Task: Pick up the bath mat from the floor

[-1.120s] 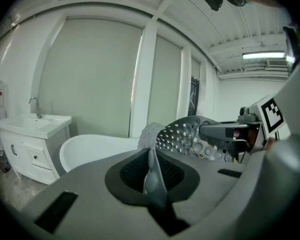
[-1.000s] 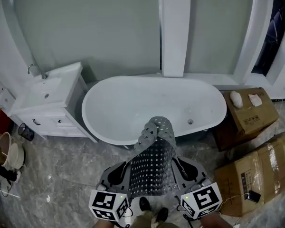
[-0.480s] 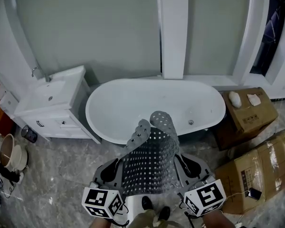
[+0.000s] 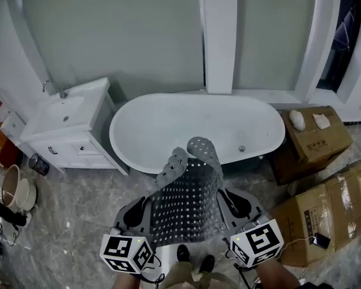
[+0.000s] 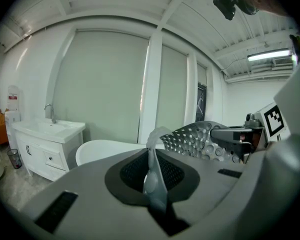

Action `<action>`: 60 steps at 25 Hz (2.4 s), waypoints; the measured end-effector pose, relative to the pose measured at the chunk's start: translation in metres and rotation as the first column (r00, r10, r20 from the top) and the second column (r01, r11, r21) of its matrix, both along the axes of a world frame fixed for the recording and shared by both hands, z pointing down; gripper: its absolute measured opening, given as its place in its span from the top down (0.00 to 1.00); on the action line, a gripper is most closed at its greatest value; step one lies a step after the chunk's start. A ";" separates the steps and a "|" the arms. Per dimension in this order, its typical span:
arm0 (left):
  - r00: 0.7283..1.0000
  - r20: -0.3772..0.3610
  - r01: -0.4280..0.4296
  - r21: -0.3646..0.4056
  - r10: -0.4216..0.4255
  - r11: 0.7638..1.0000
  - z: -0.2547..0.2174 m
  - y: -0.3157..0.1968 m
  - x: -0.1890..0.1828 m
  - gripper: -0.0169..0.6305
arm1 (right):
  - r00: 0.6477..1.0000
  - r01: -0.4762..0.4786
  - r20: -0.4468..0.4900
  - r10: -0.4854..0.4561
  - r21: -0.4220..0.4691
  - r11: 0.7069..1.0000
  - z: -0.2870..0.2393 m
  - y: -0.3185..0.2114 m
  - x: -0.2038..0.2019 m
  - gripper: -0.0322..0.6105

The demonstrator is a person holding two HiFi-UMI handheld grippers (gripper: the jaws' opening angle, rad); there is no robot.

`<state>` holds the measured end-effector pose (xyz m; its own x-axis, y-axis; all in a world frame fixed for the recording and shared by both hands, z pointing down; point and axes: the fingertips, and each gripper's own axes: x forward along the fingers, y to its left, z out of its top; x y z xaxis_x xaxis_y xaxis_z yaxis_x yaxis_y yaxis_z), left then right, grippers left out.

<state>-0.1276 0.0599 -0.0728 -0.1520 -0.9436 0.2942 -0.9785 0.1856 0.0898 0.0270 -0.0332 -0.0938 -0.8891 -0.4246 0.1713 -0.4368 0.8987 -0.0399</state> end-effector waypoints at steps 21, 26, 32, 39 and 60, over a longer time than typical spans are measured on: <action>1.000 0.023 -0.019 0.027 0.018 0.999 -0.017 0.016 -0.051 0.92 | 0.995 -0.096 -0.025 0.097 0.010 0.995 -0.005 0.009 -0.037 0.91; 1.000 0.018 -0.018 0.042 0.017 0.999 -0.018 0.025 -0.052 0.92 | 0.994 -0.104 -0.023 0.105 0.036 0.994 -0.012 0.019 -0.039 0.91; 1.000 0.024 -0.015 0.048 0.014 0.999 -0.024 0.032 -0.053 0.92 | 0.993 -0.118 -0.015 0.119 0.034 0.992 -0.014 0.028 -0.038 0.91; 1.000 0.019 -0.003 0.049 0.002 0.999 -0.027 0.036 -0.056 0.92 | 0.994 -0.105 -0.017 0.106 0.042 0.994 -0.020 0.034 -0.043 0.91; 0.999 0.027 0.020 0.071 -0.022 0.997 -0.034 0.044 -0.056 0.92 | 0.996 -0.081 -0.023 0.082 0.069 0.994 -0.025 0.041 -0.041 0.91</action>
